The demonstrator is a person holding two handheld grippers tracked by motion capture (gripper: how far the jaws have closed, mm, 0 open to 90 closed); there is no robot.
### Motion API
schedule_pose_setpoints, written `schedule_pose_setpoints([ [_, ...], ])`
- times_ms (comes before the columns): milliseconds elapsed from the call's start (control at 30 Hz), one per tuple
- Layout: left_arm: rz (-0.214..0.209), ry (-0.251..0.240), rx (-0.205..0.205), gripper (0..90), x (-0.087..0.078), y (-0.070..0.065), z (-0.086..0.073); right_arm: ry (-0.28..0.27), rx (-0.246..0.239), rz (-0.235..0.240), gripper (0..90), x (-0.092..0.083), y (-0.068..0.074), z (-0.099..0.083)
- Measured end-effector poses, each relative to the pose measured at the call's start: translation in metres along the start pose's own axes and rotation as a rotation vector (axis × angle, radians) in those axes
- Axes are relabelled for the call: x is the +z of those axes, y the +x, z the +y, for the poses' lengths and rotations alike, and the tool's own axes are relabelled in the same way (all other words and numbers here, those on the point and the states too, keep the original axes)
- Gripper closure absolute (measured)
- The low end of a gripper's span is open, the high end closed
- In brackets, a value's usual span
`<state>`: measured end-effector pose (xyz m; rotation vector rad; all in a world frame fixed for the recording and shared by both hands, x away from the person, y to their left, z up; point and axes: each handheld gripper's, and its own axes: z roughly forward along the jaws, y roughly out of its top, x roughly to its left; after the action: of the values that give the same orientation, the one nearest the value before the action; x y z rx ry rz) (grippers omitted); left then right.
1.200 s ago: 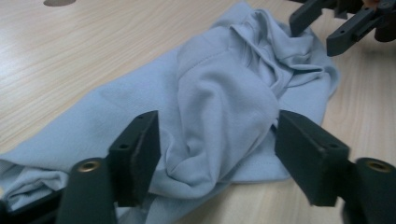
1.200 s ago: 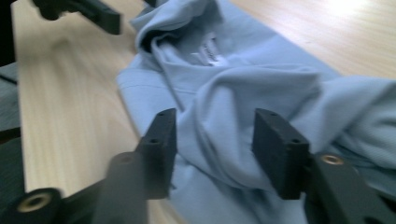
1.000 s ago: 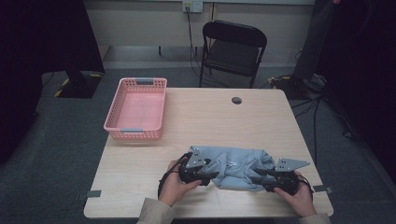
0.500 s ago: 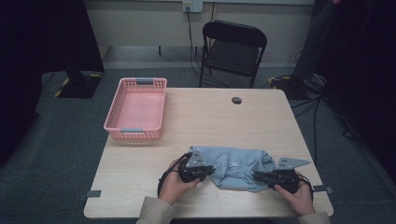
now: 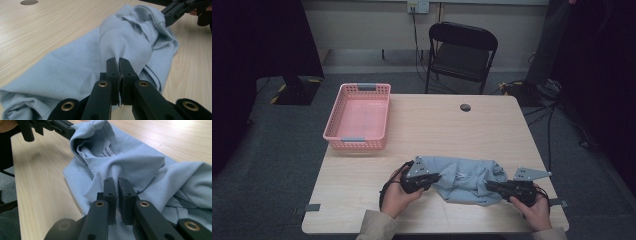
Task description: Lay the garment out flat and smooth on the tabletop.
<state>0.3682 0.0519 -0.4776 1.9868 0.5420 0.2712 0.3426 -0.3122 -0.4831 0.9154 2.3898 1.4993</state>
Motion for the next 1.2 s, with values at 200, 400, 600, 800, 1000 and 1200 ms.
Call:
schedule_pose_setpoints([
  [200, -0.012, -0.016, 0.003, 88.2, -0.002, 0.001, 0.002, -0.019, 0.001, -0.012, 86.1, -0.004, -0.001, 0.003],
  [400, 0.000, -0.055, -0.005, 88.2, -0.006, 0.005, 0.006, -0.033, 0.000, -0.026, 86.2, -0.009, -0.004, 0.007],
  [600, 0.017, -0.088, -0.010, 88.2, -0.007, 0.010, 0.013, -0.042, -0.006, -0.041, 86.4, -0.016, -0.008, 0.020],
  [800, 0.037, -0.126, -0.012, 88.2, -0.011, 0.015, 0.024, -0.033, -0.015, -0.054, 86.4, -0.015, -0.013, 0.034],
  [1000, 0.053, -0.137, -0.012, 88.2, -0.012, 0.022, 0.031, -0.044, -0.009, -0.068, 86.6, -0.014, -0.017, 0.045],
  [1200, 0.065, -0.135, -0.003, 88.2, -0.009, 0.028, 0.043, -0.054, -0.002, -0.080, 86.6, -0.013, -0.025, 0.054],
])
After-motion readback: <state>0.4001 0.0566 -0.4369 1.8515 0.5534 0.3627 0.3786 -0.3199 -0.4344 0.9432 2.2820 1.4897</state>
